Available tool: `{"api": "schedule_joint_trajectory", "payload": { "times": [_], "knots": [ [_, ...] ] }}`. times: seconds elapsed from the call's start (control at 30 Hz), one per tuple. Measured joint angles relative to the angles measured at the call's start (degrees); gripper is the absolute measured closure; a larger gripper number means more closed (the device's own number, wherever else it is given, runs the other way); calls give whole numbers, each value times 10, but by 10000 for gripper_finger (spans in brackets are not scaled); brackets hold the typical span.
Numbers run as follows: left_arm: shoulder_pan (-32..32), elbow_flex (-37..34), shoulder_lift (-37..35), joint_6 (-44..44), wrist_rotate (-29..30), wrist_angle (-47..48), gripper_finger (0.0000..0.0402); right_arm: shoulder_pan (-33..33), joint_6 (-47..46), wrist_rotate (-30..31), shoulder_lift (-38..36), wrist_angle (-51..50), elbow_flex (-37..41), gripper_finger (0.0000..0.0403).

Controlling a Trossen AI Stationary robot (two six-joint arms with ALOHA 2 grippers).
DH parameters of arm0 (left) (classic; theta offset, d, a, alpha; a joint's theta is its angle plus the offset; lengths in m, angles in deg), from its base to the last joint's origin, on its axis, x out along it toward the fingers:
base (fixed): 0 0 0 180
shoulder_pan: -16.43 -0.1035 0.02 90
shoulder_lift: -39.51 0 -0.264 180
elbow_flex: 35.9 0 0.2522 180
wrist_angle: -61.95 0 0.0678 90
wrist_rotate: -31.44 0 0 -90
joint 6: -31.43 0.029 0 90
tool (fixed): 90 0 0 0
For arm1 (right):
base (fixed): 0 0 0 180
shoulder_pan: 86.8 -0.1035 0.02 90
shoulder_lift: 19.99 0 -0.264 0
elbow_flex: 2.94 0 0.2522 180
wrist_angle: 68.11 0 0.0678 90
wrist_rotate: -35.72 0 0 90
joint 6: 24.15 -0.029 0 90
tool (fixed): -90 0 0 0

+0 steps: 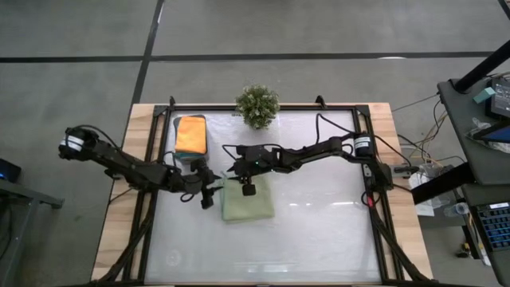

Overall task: Fold microfiber towels
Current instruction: Fold the green microfiber cloth

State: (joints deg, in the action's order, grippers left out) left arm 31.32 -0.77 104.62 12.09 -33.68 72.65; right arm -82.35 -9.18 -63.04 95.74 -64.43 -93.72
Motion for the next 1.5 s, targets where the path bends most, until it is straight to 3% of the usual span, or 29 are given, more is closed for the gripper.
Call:
{"api": "schedule_joint_trajectory", "payload": {
  "times": [0.2, 0.5, 0.97, 1.1, 1.3, 1.5],
  "knots": [
    [0, -1, -18, -79, -65, -4, 236, 0, 7, -1, -10, -8, -1, 282],
    [-11, -5, 46, -197, 43, -12, 236, -11, 5, -4, -16, -54, 2, 302],
    [-58, 15, 147, -184, 39, -89, 237, -43, -5, -2, -52, -50, 61, 325],
    [-58, 27, 160, -172, 13, -89, 270, -44, -10, -2, -59, -52, 75, 330],
    [-58, 45, 174, -143, -6, -90, 383, -45, -9, -2, -60, -52, 80, 328],
    [-58, 45, 152, -143, -6, -79, 400, -45, -9, -2, -67, -53, 86, 333]
  ]
}}
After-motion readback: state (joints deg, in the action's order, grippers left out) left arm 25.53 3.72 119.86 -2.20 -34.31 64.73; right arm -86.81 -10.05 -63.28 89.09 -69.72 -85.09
